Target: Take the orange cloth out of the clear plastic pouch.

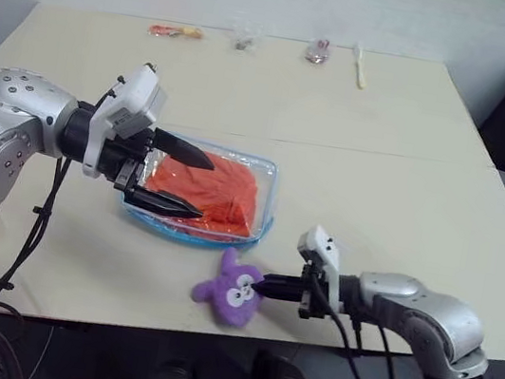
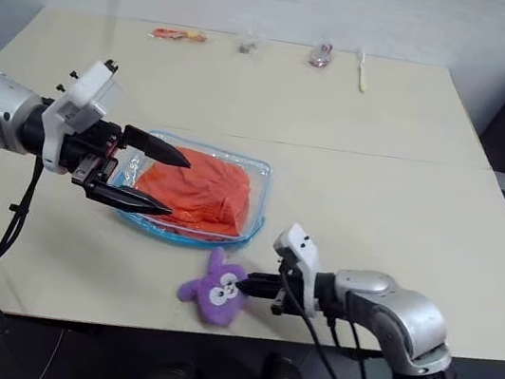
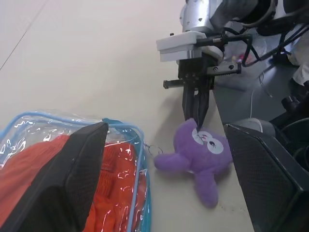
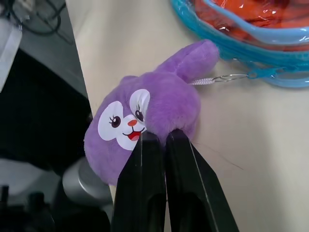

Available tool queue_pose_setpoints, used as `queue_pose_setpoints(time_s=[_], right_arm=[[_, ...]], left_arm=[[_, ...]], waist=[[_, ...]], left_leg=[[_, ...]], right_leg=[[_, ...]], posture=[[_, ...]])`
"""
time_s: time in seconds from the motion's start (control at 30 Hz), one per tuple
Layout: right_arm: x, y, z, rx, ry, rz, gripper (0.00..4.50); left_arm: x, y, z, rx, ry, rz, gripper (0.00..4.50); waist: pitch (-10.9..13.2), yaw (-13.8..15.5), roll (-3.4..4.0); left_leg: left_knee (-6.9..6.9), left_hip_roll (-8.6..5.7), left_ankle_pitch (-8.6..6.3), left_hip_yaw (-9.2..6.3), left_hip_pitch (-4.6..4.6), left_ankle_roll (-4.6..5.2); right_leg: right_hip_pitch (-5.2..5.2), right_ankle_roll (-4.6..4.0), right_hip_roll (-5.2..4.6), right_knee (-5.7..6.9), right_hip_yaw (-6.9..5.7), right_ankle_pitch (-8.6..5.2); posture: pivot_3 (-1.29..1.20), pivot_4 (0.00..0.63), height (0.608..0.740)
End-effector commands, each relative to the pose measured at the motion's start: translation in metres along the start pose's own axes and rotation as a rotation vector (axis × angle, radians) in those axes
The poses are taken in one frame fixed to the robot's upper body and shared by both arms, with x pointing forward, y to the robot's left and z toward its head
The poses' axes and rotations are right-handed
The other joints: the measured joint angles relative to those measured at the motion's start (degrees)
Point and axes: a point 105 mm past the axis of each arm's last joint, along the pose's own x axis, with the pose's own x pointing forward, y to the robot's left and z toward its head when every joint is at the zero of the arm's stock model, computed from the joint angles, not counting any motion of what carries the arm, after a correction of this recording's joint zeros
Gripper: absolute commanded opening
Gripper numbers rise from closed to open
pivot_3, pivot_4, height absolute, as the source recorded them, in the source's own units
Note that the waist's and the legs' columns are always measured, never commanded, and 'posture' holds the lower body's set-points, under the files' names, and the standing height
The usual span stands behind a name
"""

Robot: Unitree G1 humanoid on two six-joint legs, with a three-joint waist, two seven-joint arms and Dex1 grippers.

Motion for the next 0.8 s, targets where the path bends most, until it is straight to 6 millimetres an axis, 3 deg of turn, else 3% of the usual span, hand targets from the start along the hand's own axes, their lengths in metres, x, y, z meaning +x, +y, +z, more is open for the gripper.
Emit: queue_pose_setpoints(time_s=[0.03,0.27,0.4,0.53,0.8], right_arm=[[0.012,0.004,0.003,0.014,-0.038,-0.074,0.01],[0.021,-0.013,0.006,0.03,-0.065,-0.225,0.01],[0.016,-0.011,0.006,0.037,-0.055,-0.208,1.04],[0.007,0.009,0.007,-0.015,-0.014,-0.105,2.38],[-0.018,0.014,0.031,-0.202,0.003,-0.116,2.38]], left_arm=[[-0.003,-0.004,0.01,0.05,-0.01,-0.003,4.1],[-0.002,-0.002,0.011,0.052,-0.01,-0.011,4.1],[0.0,-0.002,0.008,0.051,-0.004,-0.019,4.1],[0.006,-0.007,0.002,0.05,0.008,-0.047,4.1],[0.022,-0.02,-0.012,0.072,0.066,-0.115,4.1]], waist=[[0.0,-0.02,0.01],[0.01,-0.15,0.02],[0.01,-0.13,0.02],[0.01,-0.12,0.02],[0.01,-0.02,0.02]], left_leg=[[0.0,0.0,0.0,0.0,0.0,0.0],[-0.02,-0.01,0.0,0.02,0.02,-0.02],[-0.02,-0.01,0.0,0.03,0.02,-0.02],[-0.03,-0.01,0.0,0.03,0.02,-0.02],[-0.03,-0.01,0.0,0.03,0.02,-0.01]], right_leg=[[0.0,0.0,0.0,0.0,0.0,0.0],[-0.01,0.0,0.03,0.01,0.01,0.0],[-0.01,-0.01,0.03,0.0,0.02,0.0],[-0.01,0.0,0.04,-0.02,0.03,0.0],[-0.01,0.0,0.02,-0.03,0.04,0.0]], posture=[[0.0,0.15,0.74],[0.0,0.15,0.74],[0.0,0.15,0.74],[0.0,0.15,0.74],[0.0,0.15,0.74]])
